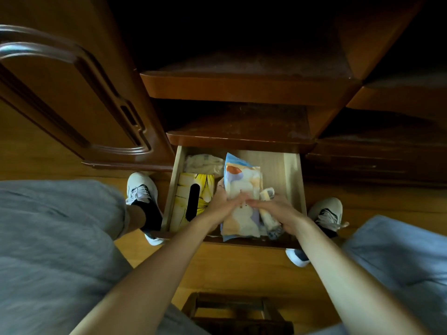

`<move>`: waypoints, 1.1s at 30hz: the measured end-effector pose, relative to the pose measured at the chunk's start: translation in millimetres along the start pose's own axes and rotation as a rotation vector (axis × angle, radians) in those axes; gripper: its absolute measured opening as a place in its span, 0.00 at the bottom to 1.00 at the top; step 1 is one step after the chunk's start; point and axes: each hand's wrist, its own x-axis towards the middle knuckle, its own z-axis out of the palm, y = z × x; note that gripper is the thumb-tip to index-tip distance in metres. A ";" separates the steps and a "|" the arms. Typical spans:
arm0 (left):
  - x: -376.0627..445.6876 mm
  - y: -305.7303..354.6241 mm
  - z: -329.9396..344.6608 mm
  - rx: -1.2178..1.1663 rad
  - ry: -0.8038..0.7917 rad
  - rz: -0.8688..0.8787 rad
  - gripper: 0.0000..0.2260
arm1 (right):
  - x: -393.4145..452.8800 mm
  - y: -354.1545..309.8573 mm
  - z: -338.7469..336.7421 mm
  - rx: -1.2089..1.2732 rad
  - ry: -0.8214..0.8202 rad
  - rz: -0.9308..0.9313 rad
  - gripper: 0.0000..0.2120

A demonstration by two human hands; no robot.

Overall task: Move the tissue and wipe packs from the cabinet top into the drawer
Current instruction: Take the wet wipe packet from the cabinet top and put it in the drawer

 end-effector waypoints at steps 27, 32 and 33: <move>19.6 -44.9 -60.6 1.108 0.245 0.174 0.19 | 90.4 20.8 55.4 -0.333 0.268 0.237 0.23; 21.8 -46.1 -63.9 1.065 0.260 0.165 0.20 | 82.4 30.8 32.2 -0.211 0.581 0.233 0.20; 21.8 -46.2 -63.6 1.047 0.265 0.163 0.20 | 81.1 31.4 30.6 -0.221 0.564 0.249 0.21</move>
